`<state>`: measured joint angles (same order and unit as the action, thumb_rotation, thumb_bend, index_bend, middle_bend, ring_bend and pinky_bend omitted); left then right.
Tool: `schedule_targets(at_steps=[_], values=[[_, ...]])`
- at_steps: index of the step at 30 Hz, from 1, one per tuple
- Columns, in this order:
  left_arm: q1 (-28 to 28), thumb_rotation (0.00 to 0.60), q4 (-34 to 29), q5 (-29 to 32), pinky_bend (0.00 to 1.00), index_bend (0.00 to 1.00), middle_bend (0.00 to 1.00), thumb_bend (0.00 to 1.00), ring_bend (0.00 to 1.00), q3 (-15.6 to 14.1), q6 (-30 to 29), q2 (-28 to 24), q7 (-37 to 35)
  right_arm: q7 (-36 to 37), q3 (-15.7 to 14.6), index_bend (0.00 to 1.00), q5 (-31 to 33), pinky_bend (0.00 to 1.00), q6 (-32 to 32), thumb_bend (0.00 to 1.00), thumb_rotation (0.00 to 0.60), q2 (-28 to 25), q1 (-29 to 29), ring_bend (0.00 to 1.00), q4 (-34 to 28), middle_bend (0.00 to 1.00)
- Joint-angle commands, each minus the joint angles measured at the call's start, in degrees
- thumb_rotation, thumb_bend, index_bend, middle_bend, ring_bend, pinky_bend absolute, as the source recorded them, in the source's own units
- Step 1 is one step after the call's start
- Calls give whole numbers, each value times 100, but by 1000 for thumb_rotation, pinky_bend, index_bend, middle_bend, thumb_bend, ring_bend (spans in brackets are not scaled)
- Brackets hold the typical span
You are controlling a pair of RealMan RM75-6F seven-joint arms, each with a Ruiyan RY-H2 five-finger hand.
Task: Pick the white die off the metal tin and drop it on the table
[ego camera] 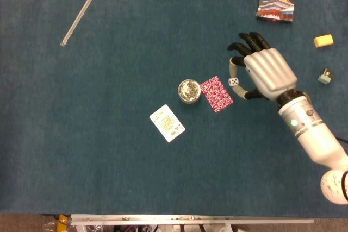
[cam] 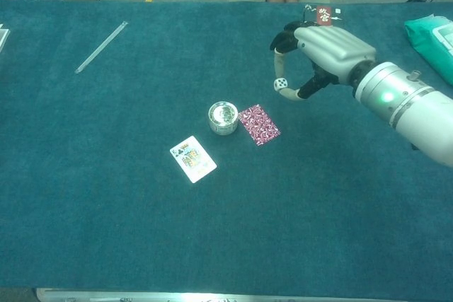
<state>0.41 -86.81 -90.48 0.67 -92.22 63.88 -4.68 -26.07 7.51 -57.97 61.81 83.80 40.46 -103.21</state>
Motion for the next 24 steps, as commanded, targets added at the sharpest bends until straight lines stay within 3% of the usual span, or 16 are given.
schedule_targets(at_steps=[1,4,9,12,24], values=[[20,600,-3,13,128,275,209,267,133,1,-26,-13,-2,722,93,576,-842,0,370,270,600,471,-126,0,454,237],[54,600,6,25,128,275,209,267,133,1,-74,-30,-20,1302,133,550,-1534,0,719,270,600,945,-167,0,968,220],[115,600,50,76,115,263,209,267,133,16,-152,-30,-100,1533,133,165,-1921,0,814,270,600,1201,-155,0,1285,129],[128,600,82,92,104,254,209,267,133,8,-142,-22,-126,1597,154,37,-1958,0,863,271,600,1197,-214,0,1301,120],[71,600,-4,9,104,254,209,267,133,3,-94,-31,-32,1514,244,0,-1990,0,935,270,600,898,-400,0,1125,120]])
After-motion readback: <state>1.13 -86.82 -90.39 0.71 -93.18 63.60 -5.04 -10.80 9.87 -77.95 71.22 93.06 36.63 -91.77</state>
